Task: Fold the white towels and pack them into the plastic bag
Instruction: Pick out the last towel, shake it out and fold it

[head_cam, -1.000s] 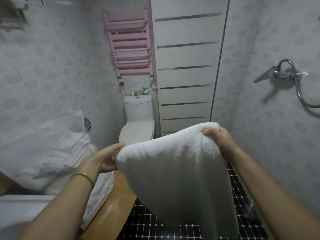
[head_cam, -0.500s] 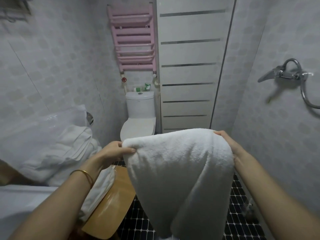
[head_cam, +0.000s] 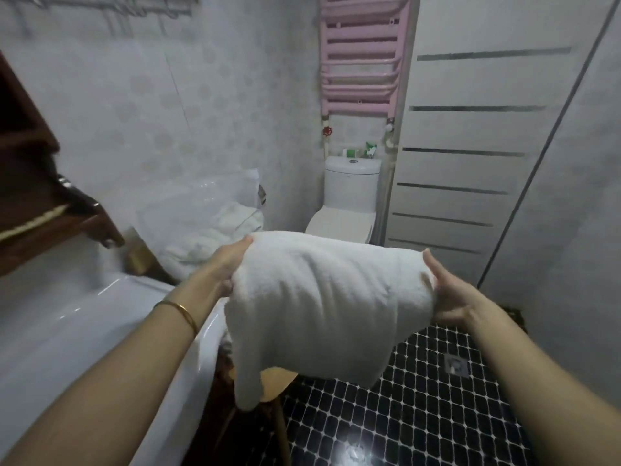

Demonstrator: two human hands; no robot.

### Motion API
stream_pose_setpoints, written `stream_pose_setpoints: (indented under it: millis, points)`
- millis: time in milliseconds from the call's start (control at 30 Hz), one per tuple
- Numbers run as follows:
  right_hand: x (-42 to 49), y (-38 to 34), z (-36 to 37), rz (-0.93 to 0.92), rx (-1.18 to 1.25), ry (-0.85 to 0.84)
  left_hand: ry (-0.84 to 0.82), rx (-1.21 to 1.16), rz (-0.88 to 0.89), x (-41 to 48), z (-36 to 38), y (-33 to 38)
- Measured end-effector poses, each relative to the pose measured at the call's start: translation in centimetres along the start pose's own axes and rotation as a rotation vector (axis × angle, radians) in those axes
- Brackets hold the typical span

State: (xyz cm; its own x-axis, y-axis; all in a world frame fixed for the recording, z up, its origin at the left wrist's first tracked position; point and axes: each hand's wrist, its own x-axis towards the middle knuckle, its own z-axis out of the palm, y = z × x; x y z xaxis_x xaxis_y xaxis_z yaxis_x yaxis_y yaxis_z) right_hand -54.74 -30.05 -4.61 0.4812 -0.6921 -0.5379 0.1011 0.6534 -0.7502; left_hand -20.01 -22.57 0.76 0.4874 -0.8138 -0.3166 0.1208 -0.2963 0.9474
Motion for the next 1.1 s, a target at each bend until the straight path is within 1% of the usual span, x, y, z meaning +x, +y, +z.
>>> stream_pose_setpoints:
  millis: [33,100,133,200,233,300,367,433,533,600,667,700,800,900,1000,1033,1100]
  points:
    - [0.6,0.2,1.4,-0.007,-0.084,-0.035,0.002,-0.049,-0.036,-0.4,-1.4,0.7]
    - [1.9,0.2,4.3,-0.021,-0.166,-0.036,-0.008,-0.102,-0.112,-1.0,-4.4,1.7]
    - [2.5,-0.2,6.3,-0.023,-0.163,-0.031,-0.014,-0.141,-0.157,-1.3,-6.3,2.1]
    - [4.0,-0.9,10.2,0.009,-0.109,-0.009,-0.089,-0.252,-0.203,-2.2,-10.2,2.5]
    - [4.7,-1.3,12.0,0.023,-0.083,-0.002,-0.136,-0.271,-0.195,-2.7,-12.1,2.4]
    - [6.3,-1.9,15.6,0.027,-0.083,-0.011,-0.153,-0.260,-0.185,-3.6,-15.8,1.9]
    - [7.7,-2.8,18.6,-0.009,-0.164,-0.021,-0.131,-0.232,-0.210,-3.8,-19.0,1.4]
    - [8.7,-3.7,21.6,-0.048,-0.276,0.028,-0.099,-0.205,-0.226,-3.6,-21.7,1.5]
    - [9.8,-4.7,25.9,-0.070,-0.263,0.024,-0.052,-0.160,-0.266,-2.9,-24.7,2.9]
    - [10.1,-5.5,28.7,-0.118,-0.285,0.064,-0.003,-0.145,-0.259,-2.0,-25.6,4.4]
    - [10.2,-7.0,31.3,-0.201,-0.329,0.095,0.103,-0.148,-0.185,-1.1,-25.8,6.5]
    - [10.2,-7.9,32.5,-0.258,-0.344,0.105,0.151,-0.167,-0.112,-0.7,-25.8,7.6]
    - [9.3,-11.1,35.6,-0.458,-0.349,0.124,0.273,-0.146,0.185,0.4,-26.6,11.5]
    - [8.4,-12.9,37.1,-0.609,-0.345,0.141,0.272,-0.139,0.378,0.6,-28.3,13.5]
    - [9.0,-11.1,36.2,-0.642,-0.398,0.114,0.221,-0.124,0.456,0.3,-29.6,11.6]
    - [9.5,-9.5,35.4,-0.631,-0.423,0.122,0.209,-0.111,0.449,0.2,-29.8,9.9]
    - [10.8,-5.0,33.5,-0.554,-0.480,0.169,0.154,-0.077,0.378,0.1,-30.3,5.5]
